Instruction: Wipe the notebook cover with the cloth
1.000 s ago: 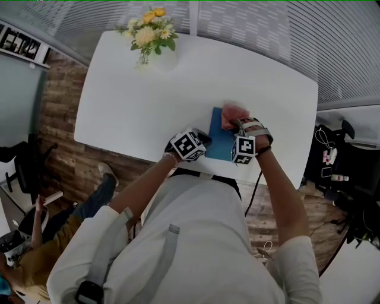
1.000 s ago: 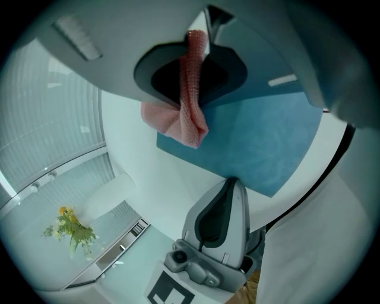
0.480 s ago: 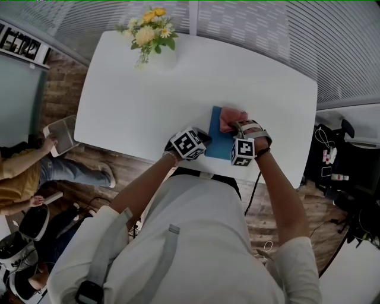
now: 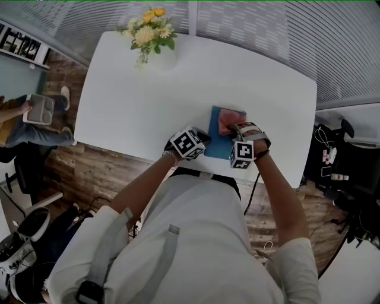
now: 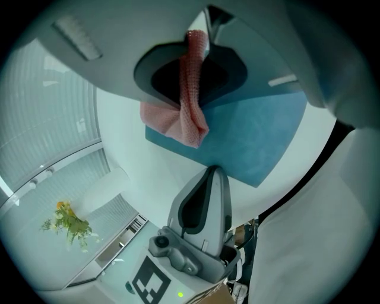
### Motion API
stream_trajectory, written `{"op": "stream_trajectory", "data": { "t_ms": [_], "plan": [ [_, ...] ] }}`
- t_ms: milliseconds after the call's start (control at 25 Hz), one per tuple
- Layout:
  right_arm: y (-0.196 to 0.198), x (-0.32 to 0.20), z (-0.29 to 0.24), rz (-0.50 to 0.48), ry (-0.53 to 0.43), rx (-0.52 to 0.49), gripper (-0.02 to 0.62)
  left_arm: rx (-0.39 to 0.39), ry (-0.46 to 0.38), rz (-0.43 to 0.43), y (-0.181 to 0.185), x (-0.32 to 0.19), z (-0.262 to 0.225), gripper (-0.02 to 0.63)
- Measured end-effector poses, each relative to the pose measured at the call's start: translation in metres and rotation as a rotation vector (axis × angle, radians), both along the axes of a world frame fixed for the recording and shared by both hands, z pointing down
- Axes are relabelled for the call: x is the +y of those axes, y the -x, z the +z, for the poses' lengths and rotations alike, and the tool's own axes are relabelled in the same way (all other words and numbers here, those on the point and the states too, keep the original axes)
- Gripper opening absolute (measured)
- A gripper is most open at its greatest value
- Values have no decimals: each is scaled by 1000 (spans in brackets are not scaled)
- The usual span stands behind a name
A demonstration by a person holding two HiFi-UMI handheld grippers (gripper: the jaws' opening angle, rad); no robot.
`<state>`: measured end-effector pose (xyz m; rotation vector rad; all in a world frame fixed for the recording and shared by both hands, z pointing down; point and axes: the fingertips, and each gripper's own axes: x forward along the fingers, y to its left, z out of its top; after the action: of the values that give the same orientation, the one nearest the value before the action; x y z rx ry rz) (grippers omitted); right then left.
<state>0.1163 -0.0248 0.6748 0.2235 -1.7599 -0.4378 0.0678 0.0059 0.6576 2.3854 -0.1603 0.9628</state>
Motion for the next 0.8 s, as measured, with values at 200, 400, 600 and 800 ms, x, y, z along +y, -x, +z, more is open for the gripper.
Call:
{"op": "stream_trajectory", "data": {
  "t_ms": [200,400,600,800],
  "plan": [
    [2,3,0,-9,-6,-3,8,-1,4,2,0,0,1,-2],
    [-1,7,4,-10,-15,-4,8,-4,8,1,0,0,1,-2],
    [0,10,3,-4,-11,-9,8,-3,10,1,0,1,0,-2],
    [-1,14,5,-7,-7,-3,8,-1,11,2,0,1,0,-2]
  ]
}}
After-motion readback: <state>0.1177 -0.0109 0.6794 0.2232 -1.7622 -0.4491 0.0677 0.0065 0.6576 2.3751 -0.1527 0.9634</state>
